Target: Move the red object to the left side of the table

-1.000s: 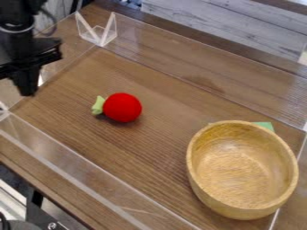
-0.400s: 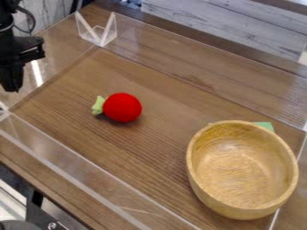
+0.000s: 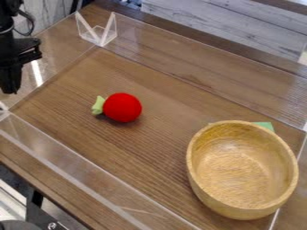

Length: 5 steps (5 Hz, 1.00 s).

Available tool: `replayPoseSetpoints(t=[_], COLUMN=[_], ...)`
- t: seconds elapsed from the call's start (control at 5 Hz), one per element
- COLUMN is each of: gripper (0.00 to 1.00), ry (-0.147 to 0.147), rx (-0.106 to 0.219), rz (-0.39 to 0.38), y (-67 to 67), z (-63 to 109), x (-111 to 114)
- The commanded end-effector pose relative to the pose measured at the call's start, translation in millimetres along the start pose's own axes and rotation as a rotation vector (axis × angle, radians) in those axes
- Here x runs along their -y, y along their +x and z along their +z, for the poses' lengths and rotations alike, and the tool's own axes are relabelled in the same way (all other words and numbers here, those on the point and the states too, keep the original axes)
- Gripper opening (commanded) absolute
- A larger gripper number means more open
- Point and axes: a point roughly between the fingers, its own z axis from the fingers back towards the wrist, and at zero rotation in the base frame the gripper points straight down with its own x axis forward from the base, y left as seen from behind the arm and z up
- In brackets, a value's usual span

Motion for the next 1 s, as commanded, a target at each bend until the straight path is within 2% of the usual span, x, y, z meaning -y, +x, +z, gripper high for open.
replayPoseSetpoints(t=[0.0, 0.2, 0.6, 0.8], gripper=[0.00, 0.00, 0.00, 0.00], ry=[-0.004, 0.013, 0.006, 0.004], rx=[0.038, 0.036, 0.042, 0.045], rz=[0.047, 0.086, 0.029, 0.009], y=[7.1, 3.6, -0.5, -6.0], z=[14.7, 20.5, 20.4, 14.9], x=[4.3, 5.5, 8.4, 8.8])
